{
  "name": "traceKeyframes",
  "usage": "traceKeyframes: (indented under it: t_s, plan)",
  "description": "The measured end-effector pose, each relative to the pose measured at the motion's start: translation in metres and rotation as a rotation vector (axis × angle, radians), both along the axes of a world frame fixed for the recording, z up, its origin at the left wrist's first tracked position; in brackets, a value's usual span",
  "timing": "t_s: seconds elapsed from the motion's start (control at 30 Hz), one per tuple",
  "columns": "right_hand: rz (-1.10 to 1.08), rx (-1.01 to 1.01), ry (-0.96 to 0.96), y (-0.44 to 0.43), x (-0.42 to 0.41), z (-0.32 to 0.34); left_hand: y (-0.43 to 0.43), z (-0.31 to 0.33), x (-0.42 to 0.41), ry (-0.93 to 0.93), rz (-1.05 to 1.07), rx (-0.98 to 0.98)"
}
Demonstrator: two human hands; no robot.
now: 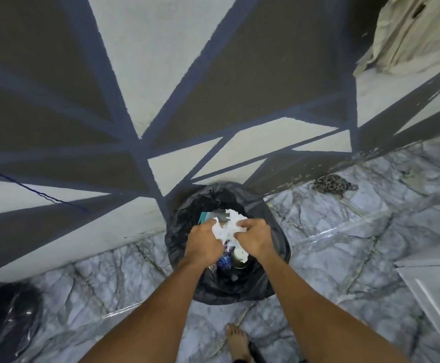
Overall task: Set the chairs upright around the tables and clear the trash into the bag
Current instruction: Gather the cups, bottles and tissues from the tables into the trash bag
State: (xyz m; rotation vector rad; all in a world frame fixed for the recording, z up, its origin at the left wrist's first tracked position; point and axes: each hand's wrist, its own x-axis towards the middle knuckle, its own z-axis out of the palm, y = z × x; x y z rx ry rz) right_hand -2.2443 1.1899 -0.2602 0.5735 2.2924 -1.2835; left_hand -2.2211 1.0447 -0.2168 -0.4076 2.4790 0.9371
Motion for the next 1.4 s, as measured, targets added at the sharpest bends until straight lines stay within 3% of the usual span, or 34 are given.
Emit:
traceKeyframes:
  t_s: [0.43, 0.57, 0.77, 1.0, 1.17, 1.4]
  plan:
    - [-0.060, 0.011, -0.076, 0.023, 0.029, -0.015, 0.005, 0.003, 0.010, 0.087, -0.009, 0.085]
    - [-0.093, -0.004, -0.075, 0.035, 0.047, 0.008, 0.000, 0.010, 0.031, 0.102, -0.006, 0.090]
    - [0.045, 0.045, -0.003, 0.045, 0.100, 0.075, 0.008, 0.046, 0.079, 0.176, -0.106, 0.093]
    - [0.116, 0.239, 0.236, 0.083, 0.216, 0.186, 0.060, 0.121, 0.166, 0.296, -0.401, 0.078]
    - [-0.039, 0.351, 0.403, 0.147, 0.302, 0.241, 0.139, 0.183, 0.226, 0.442, -0.627, 0.143]
    - [-0.391, 0.464, 0.370, 0.258, 0.459, 0.264, 0.284, 0.215, 0.325, 0.517, -1.031, 0.230]
